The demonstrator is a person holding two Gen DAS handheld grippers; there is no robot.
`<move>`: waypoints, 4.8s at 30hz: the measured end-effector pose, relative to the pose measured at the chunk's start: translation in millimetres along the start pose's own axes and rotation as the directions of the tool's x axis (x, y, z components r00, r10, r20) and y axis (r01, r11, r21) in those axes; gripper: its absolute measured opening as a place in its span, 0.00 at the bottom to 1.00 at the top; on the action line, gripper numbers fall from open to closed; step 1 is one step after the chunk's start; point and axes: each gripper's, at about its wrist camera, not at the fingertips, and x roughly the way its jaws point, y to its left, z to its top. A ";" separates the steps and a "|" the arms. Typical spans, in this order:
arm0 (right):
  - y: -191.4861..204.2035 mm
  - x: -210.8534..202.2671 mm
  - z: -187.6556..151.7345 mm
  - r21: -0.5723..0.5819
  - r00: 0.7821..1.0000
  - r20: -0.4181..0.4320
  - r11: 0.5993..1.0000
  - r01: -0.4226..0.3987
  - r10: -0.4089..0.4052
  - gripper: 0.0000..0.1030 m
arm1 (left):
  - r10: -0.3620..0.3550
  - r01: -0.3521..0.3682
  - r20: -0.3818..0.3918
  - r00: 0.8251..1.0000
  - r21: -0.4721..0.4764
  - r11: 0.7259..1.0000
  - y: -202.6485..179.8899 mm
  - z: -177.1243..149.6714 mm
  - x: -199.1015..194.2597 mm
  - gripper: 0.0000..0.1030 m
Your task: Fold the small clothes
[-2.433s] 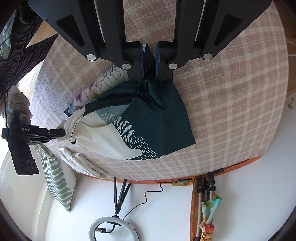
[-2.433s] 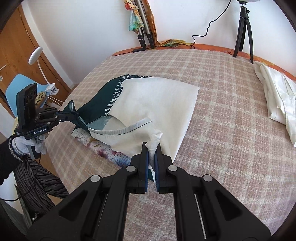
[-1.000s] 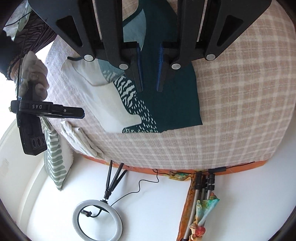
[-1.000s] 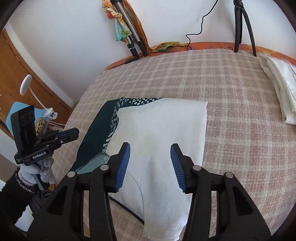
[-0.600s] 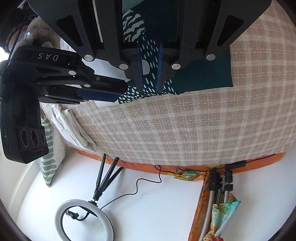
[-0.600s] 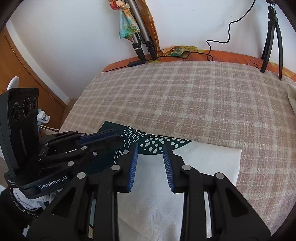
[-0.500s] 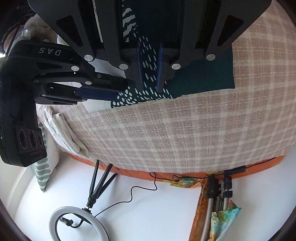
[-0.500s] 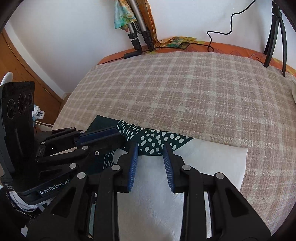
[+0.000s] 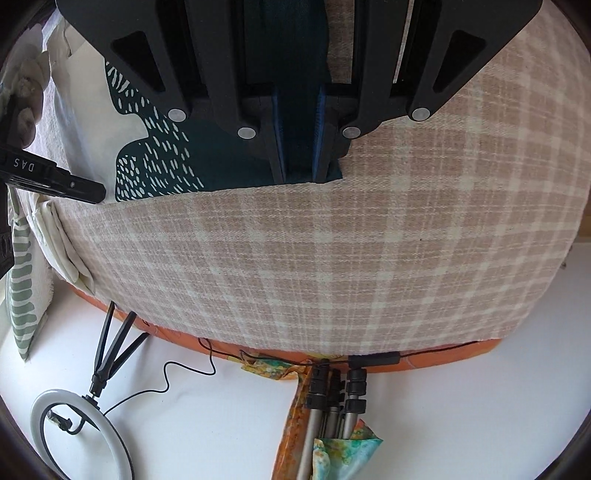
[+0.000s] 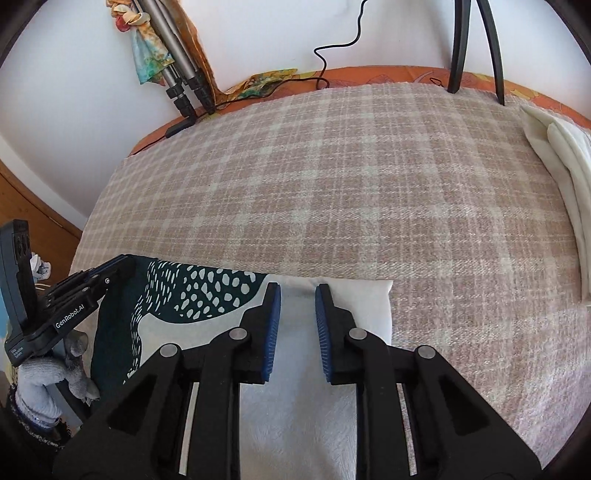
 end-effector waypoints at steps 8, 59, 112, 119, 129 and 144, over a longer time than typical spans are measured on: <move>-45.1 -42.2 -6.5 0.130 1.000 0.031 0.991 -0.007 0.003 0.50 | -0.043 0.046 0.033 0.999 -0.103 0.994 37.8 -7.4 -42.2 0.39; -44.0 2.0 -44.9 0.277 0.870 -0.045 0.843 -0.461 0.491 0.10 | -0.562 0.480 -0.079 0.823 -0.429 0.765 13.6 -103.5 -53.7 0.08; -213.3 -222.3 56.7 0.088 0.938 0.336 0.989 -0.122 0.085 0.06 | -0.662 0.659 0.011 0.749 0.086 0.747 -261.3 74.8 -32.8 0.03; -274.9 -239.0 85.7 0.112 0.929 0.370 0.992 -0.065 0.019 0.06 | -0.664 0.654 0.009 0.748 0.167 0.738 -328.8 94.5 -7.0 0.03; -337.4 -214.0 99.5 0.122 0.946 0.323 0.992 -0.023 -0.018 0.06 | -0.640 0.636 -0.059 0.766 0.210 0.742 -384.6 84.2 42.3 0.03; -367.5 -190.5 87.1 0.162 0.922 0.202 0.939 0.302 -0.331 0.70 | -0.477 0.494 -0.130 0.869 0.262 0.829 -385.9 48.6 38.4 0.70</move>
